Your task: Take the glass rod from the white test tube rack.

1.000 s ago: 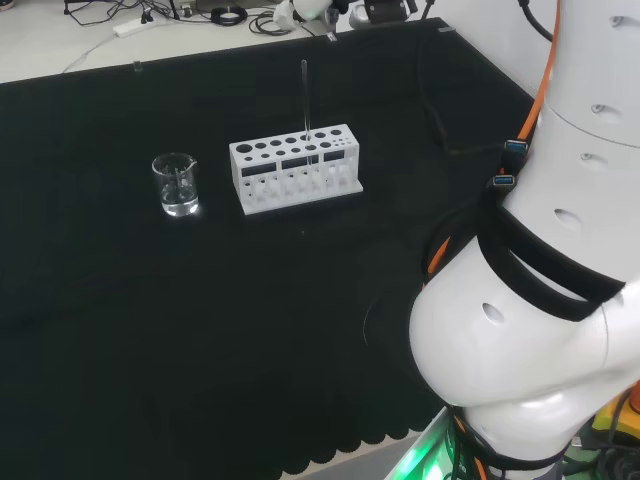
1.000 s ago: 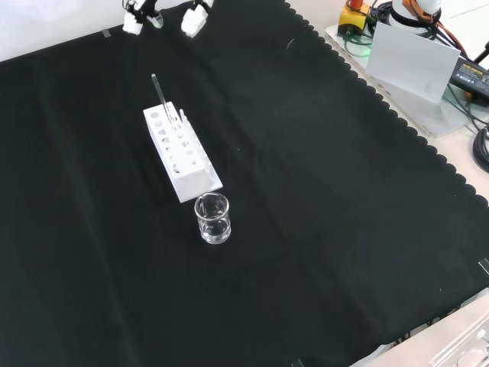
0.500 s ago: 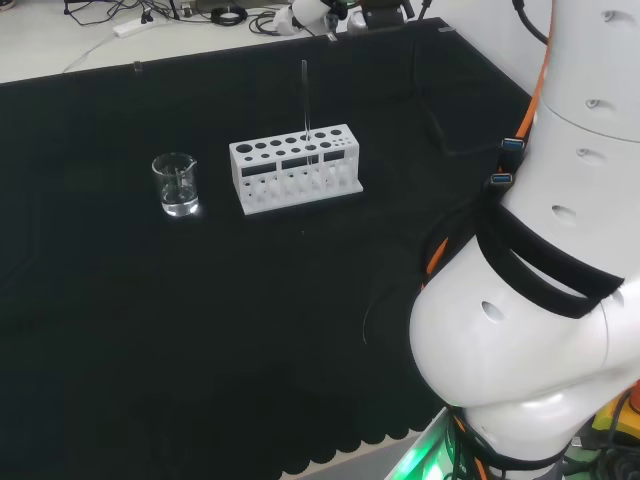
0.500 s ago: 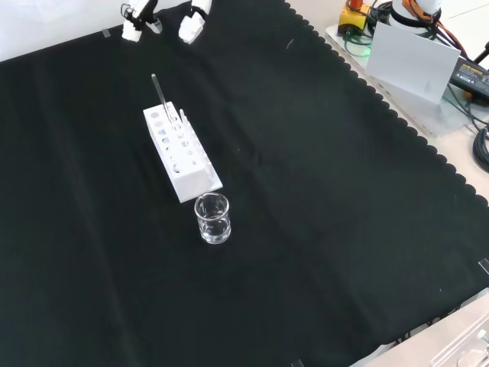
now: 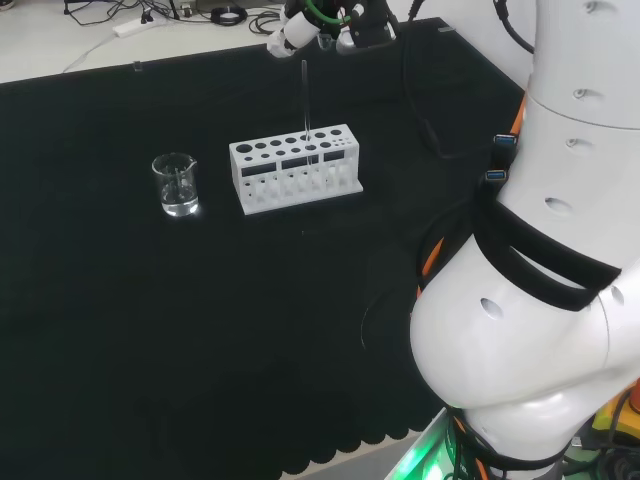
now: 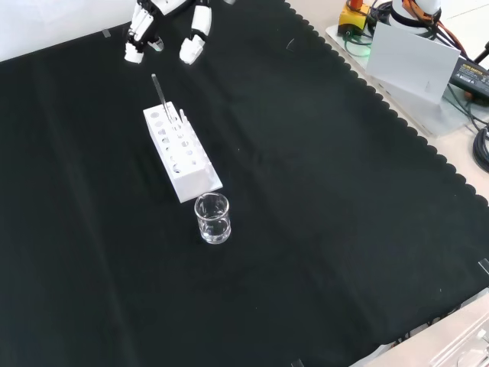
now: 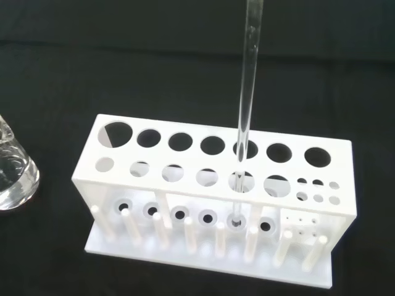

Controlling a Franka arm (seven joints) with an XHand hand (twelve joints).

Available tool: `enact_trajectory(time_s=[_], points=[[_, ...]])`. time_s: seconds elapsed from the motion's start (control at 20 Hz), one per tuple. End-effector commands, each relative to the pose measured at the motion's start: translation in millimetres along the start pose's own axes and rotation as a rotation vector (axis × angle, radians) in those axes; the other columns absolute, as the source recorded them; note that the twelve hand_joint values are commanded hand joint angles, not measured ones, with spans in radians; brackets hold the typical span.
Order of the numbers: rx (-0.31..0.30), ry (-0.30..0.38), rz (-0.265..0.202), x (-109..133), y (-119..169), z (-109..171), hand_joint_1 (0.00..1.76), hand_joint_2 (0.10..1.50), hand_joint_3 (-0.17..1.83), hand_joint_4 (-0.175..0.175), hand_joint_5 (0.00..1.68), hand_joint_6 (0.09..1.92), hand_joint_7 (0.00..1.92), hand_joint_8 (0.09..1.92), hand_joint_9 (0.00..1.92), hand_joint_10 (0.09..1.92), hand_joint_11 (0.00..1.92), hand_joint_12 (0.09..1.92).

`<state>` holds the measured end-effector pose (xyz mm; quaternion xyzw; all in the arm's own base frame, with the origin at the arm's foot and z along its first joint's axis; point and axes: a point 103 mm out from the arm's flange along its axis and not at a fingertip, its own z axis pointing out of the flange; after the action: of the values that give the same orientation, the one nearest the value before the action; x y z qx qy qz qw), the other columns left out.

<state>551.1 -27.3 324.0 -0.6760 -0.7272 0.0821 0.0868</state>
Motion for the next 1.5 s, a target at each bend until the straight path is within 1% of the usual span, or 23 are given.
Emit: enact_trajectory(time_s=[0.05,0.25,0.3,0.4,0.45,0.5,0.55,0.6,0.65,0.7,0.75,0.8,0.85,0.9,1.0,1.05,1.1,1.15,1.3,1.5], points=[[-0.013,-0.007,-0.028,5.3,8.3,1.7,0.49,0.91,0.38,-0.175,0.39,0.09,0.56,0.87,1.01,0.76,0.81,1.21],[-0.014,0.003,-0.054,4.0,15.4,8.3,0.50,0.90,0.39,-0.175,0.41,0.09,0.59,0.91,1.04,0.85,0.90,1.18],[-0.011,0.001,-0.052,4.1,16.6,10.3,0.50,0.90,0.39,-0.175,0.41,0.09,0.60,0.92,1.04,0.88,0.91,1.17],[-0.003,-0.005,-0.040,4.0,19.7,15.0,0.50,0.90,0.39,-0.175,0.43,0.09,0.62,0.95,1.06,0.91,0.94,1.17],[0.030,0.010,0.011,3.5,23.3,17.2,0.50,0.90,0.39,-0.175,0.43,0.10,0.63,0.96,1.06,0.92,0.94,1.17],[0.050,0.013,0.032,3.9,26.5,19.0,0.50,0.90,0.39,-0.175,0.44,0.10,0.63,0.97,1.07,0.93,0.95,1.17],[0.051,0.004,0.030,3.6,28.1,20.7,0.51,0.89,0.39,-0.175,0.44,0.11,0.64,0.97,1.07,0.93,0.95,1.17],[0.030,-0.072,0.144,4.6,29.2,22.1,0.51,0.89,0.39,-0.175,0.45,0.11,0.64,0.98,1.07,0.93,0.95,1.17],[0.022,-0.126,0.262,17.9,33.8,23.7,0.51,0.89,0.39,-0.175,0.46,0.12,0.65,0.98,1.07,0.94,0.96,1.17],[0.082,-0.100,0.237,30.3,45.9,25.4,0.51,0.89,0.39,-0.175,0.47,0.12,0.65,0.99,1.08,0.94,0.97,1.18],[0.092,-0.072,0.212,38.6,53.4,27.4,0.51,0.89,0.39,-0.175,0.48,0.13,0.66,1.00,1.08,0.94,0.97,1.18],[0.044,-0.062,0.141,25.6,44.8,29.9,0.52,0.89,0.39,-0.175,0.49,0.14,0.66,1.00,1.08,0.94,0.98,1.18],[0.036,-0.049,0.098,17.3,41.0,30.6,0.52,0.89,0.39,-0.175,0.49,0.14,0.67,1.01,1.09,0.95,0.98,1.17],[0.032,-0.033,0.071,10.9,38.9,30.7,0.53,0.89,0.40,-0.175,0.49,0.18,0.67,1.01,1.09,0.95,0.98,1.17],[0.018,0.016,0.051,0.2,36.4,31.1,0.54,0.88,0.41,-0.175,0.45,0.31,0.67,1.03,1.09,0.95,0.99,1.17],[0.039,0.033,0.043,-2.9,37.5,32.5,0.54,0.88,0.41,-0.175,0.43,0.38,0.67,1.03,1.09,0.96,0.99,1.17],[0.052,0.041,0.047,-7.7,37.3,34.1,0.55,0.87,0.42,-0.175,0.40,0.45,0.67,1.04,1.10,0.96,0.99,1.17],[0.052,0.049,0.044,-11.9,36.7,35.1,0.55,0.87,0.42,-0.175,0.39,0.49,0.68,1.04,1.10,0.96,0.99,1.17],[0.036,0.061,0.035,-24.3,30.3,37.0,0.55,0.87,0.42,-0.175,0.38,0.54,0.69,1.05,1.10,0.97,1.00,1.17],[0.021,0.068,0.021,-29.9,24.6,36.9,0.56,0.87,0.43,-0.175,0.38,0.58,0.71,1.05,1.12,0.97,1.02,1.17]])
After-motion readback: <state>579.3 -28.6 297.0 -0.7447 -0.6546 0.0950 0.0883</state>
